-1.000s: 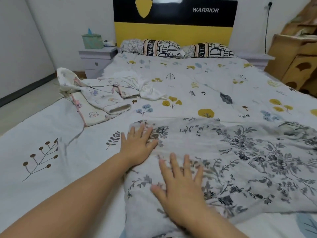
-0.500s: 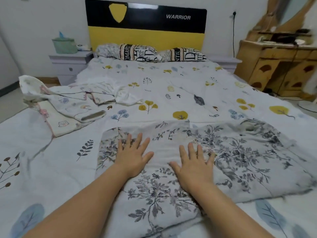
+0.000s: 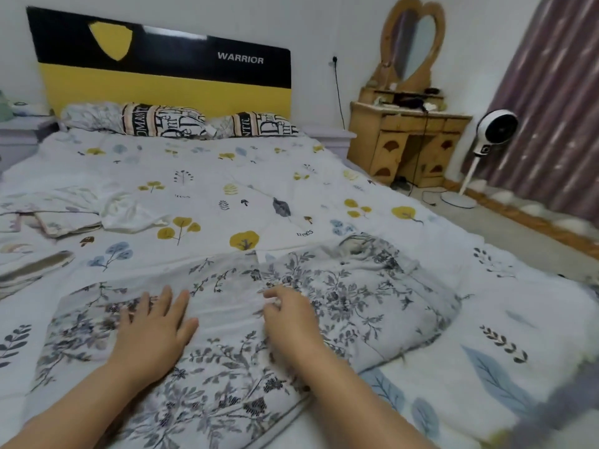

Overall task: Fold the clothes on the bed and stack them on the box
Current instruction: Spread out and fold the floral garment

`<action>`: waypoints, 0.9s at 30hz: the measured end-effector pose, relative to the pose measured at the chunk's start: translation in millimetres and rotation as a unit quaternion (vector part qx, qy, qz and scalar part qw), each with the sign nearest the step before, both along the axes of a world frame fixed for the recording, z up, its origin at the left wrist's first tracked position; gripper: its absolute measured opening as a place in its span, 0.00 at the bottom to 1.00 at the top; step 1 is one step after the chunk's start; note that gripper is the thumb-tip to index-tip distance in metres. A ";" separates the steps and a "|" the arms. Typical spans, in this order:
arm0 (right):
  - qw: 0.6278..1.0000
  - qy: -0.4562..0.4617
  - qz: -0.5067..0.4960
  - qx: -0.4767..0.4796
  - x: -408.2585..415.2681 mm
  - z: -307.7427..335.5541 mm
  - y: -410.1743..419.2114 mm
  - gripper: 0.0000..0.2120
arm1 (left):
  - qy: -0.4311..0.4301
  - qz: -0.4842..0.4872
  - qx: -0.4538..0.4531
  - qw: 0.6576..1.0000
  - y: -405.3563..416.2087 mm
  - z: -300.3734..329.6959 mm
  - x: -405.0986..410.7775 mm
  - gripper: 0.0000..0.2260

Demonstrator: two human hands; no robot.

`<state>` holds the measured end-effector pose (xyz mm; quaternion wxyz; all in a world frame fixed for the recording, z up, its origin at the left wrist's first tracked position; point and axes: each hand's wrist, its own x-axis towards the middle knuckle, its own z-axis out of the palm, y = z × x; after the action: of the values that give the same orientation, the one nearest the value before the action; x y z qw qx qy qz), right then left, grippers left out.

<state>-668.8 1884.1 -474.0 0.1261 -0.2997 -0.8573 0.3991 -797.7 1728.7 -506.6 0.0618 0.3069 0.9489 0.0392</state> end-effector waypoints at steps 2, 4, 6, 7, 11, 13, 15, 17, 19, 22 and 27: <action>0.998 0.030 -0.056 -0.003 17.2 10.7 21.1 0.15 | -0.003 -0.031 0.023 0.999 18.1 5.1 15.1 0.27; 0.992 0.039 -0.116 -0.012 37.0 14.3 46.7 0.15 | -0.023 -0.059 0.051 0.997 39.7 8.4 31.0 0.28; 0.979 0.036 -0.201 0.005 59.3 15.2 74.0 0.16 | -0.039 -0.073 0.072 0.994 60.1 9.7 44.9 0.28; 0.965 0.033 -0.259 0.019 71.4 14.5 87.8 0.17 | -0.043 -0.075 0.075 0.993 68.3 8.2 50.4 0.28; 0.879 -0.002 -0.474 -0.058 114.9 3.4 137.9 0.30 | -0.019 -0.081 0.035 0.996 80.4 -11.0 63.5 0.38; 0.852 0.007 -0.507 -0.127 127.3 -10.2 157.2 0.34 | -0.015 -0.085 0.021 0.996 80.7 -18.1 67.3 0.51; 0.834 0.063 -0.516 -0.184 131.6 -22.3 171.2 0.35 | -0.013 -0.080 0.021 0.996 80.9 -21.7 67.1 0.55; 0.819 0.109 -0.514 -0.233 132.6 -28.3 181.6 0.35 | -0.016 -0.079 0.026 0.996 80.3 -22.3 66.6 0.54; 0.812 0.142 -0.496 -0.273 131.8 -31.1 194.4 0.39 | -0.012 -0.080 0.031 0.996 78.4 -24.2 66.4 0.53; 0.845 0.147 -0.437 -0.270 129.4 -22.2 195.8 0.33 | -0.009 -0.077 0.044 0.996 76.6 -28.0 66.2 0.49; 0.907 0.056 -0.417 0.035 113.9 -15.6 183.4 0.15 | -0.013 -0.079 0.060 0.995 78.0 -29.6 65.9 0.48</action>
<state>-554.9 2067.6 -489.6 0.3392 -0.6021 -0.6595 0.2957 -731.8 1806.7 -536.2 0.0581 0.3836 0.9168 0.0949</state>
